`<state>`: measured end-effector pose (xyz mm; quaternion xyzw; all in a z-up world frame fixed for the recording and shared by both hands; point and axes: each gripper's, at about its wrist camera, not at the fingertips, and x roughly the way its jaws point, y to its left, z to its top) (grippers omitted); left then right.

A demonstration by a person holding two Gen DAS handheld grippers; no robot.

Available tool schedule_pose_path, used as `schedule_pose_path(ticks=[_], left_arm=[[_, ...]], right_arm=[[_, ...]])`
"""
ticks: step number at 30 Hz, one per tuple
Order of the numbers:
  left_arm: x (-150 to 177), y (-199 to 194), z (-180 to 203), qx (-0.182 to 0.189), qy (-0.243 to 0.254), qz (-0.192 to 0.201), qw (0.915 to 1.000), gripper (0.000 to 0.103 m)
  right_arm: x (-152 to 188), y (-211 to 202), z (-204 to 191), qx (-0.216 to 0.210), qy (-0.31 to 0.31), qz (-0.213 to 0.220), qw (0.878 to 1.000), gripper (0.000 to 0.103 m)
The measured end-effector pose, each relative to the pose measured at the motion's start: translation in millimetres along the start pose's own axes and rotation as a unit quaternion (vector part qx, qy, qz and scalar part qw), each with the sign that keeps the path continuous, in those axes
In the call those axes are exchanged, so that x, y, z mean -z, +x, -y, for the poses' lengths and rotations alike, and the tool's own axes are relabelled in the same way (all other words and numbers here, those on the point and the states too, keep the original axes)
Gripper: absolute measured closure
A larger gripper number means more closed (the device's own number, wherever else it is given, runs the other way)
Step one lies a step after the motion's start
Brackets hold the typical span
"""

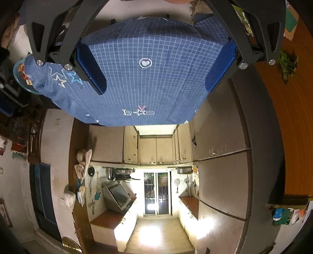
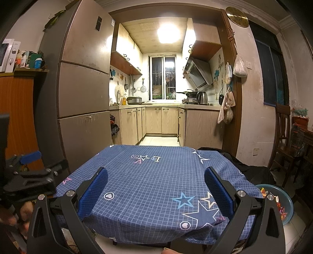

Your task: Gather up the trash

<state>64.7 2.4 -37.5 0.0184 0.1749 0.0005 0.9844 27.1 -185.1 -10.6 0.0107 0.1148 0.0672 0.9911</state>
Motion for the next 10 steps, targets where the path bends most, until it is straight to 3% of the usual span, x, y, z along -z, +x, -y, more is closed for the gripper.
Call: schedule_pose_path(ticks=[3,5,7,10], left_arm=[[2.8,4.9,1.0,0.005,-0.009,-0.011,0.9999,0.006],[4.6,22.4,2.0,0.008,0.001,-0.036,0.9993,0.006],[3.6,32.4,-4.1,0.015,-0.021,-0.055,0.9982,0.006],[0.7,27.2,-0.3,0.01,-0.011,-0.041,0.999,0.006]], right_arm=[[2.1,-5.3,0.9,0.002,-0.004,0.001,1.0,0.005],[5.3,-3.9,3.6,0.007,-0.006,-0.002,1.0,0.005],[5.1,1.3,7.7,0.009,0.0,-0.012,1.0,0.005],[3.7,-2.9,12.4,0.012,0.002,-0.006,1.0,0.005]])
